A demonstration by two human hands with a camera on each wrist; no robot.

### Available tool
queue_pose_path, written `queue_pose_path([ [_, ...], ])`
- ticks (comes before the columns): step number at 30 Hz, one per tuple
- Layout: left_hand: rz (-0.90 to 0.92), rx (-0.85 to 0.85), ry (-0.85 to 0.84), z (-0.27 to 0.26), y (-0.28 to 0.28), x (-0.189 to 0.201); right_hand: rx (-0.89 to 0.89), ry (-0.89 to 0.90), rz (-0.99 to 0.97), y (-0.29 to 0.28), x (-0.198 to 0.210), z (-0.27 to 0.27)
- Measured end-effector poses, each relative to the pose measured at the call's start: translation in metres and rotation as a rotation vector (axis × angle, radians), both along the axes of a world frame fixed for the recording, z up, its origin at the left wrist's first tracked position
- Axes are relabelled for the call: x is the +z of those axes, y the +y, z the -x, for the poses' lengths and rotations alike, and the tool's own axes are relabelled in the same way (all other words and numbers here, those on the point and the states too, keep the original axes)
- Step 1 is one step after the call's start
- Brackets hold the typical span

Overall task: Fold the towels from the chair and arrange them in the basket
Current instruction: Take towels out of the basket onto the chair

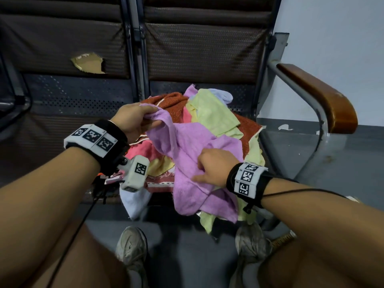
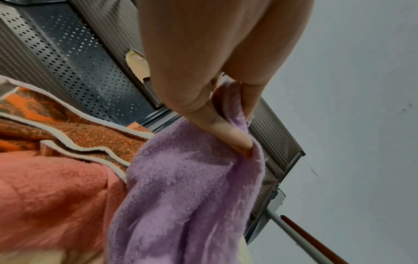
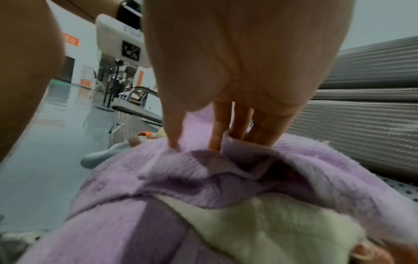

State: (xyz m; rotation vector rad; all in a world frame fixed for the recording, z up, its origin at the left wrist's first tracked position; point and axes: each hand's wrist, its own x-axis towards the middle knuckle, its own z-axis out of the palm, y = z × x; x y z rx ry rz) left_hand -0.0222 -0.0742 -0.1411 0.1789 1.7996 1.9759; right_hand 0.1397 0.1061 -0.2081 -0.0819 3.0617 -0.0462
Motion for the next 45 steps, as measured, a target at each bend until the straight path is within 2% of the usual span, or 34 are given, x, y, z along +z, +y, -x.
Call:
queue_pose_path([
  [3,0.016,0.037,0.008,0.001,-0.002,-0.001,-0.015,0.018,-0.021,0.004,0.0,0.004],
  [6,-0.015,0.041,-0.047,0.004,-0.008,-0.002,-0.094,0.027,0.133,0.005,0.006,0.002],
  [7,-0.036,0.028,-0.076,0.004,-0.009,-0.002,-0.109,0.012,0.123,0.002,0.006,-0.001],
  [10,-0.068,0.006,-0.123,0.003,-0.009,-0.001,-0.065,-0.057,-0.07,-0.009,-0.007,-0.006],
  [15,-0.03,0.057,-0.135,0.008,-0.012,-0.005,-0.106,-0.031,0.049,0.005,0.005,0.004],
  [17,0.101,0.091,-0.083,0.013,-0.02,-0.01,-0.168,0.004,0.101,0.016,0.013,0.004],
  [20,0.368,0.118,0.011,0.019,-0.033,-0.02,-0.323,0.18,0.294,0.038,0.031,0.004],
  [22,0.529,0.086,0.084,0.019,-0.038,-0.024,-0.315,0.234,0.318,0.051,0.04,0.001],
  [25,0.889,0.076,0.447,0.026,-0.042,-0.024,-0.144,0.006,0.196,0.054,0.039,-0.01],
  [28,0.99,0.032,0.552,0.028,-0.043,-0.025,-0.075,-0.167,0.061,0.053,0.025,-0.023],
  [30,0.989,0.05,0.549,0.028,-0.045,-0.029,-0.108,-0.123,0.062,0.057,0.022,-0.024],
  [34,0.804,0.217,0.437,0.026,-0.045,-0.033,-0.228,0.075,0.116,0.067,0.035,-0.02],
  [38,0.836,0.298,0.554,0.019,-0.042,-0.027,-0.287,0.246,0.179,0.077,0.054,-0.02],
  [42,0.836,0.293,0.61,0.016,-0.038,-0.014,-0.247,0.213,0.238,0.086,0.073,-0.02],
  [45,0.787,0.232,0.667,0.01,-0.034,0.002,-0.237,0.184,0.148,0.09,0.096,-0.018],
])
